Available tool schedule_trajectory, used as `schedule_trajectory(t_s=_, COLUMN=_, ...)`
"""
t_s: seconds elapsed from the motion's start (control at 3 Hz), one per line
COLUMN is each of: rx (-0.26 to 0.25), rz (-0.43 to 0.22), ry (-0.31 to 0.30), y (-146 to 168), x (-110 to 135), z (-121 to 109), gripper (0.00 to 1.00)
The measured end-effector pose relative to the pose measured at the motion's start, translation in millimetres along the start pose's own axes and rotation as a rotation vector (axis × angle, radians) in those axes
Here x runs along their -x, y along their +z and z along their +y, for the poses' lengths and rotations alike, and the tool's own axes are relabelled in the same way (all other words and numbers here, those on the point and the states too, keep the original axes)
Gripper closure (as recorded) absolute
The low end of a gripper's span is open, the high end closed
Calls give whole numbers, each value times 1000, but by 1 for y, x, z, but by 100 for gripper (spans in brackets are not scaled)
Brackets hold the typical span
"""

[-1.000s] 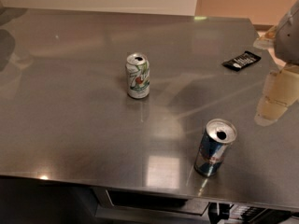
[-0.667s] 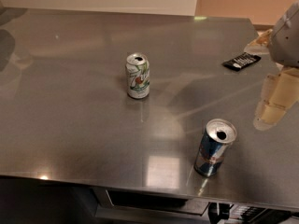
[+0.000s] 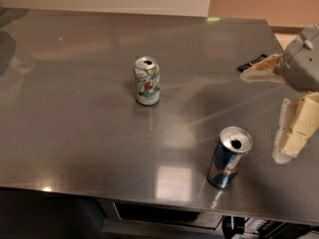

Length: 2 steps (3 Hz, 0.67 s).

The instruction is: Move redbull can near 7up can

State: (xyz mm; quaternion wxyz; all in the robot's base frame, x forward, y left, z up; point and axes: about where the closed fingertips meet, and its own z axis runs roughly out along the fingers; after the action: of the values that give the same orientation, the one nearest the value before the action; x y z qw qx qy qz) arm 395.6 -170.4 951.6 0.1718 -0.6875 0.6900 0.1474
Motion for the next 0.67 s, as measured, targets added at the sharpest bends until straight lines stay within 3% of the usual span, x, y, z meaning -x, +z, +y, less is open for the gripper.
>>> schedule_trajectory(t_s=0.33, rx=35, rz=-51, ry=-67, y=19, x=14, z=21, gripper=0)
schedule_trajectory(t_s=0.67, rx=36, rz=-93, ry=-96, y=38, x=18, z=36, gripper=0)
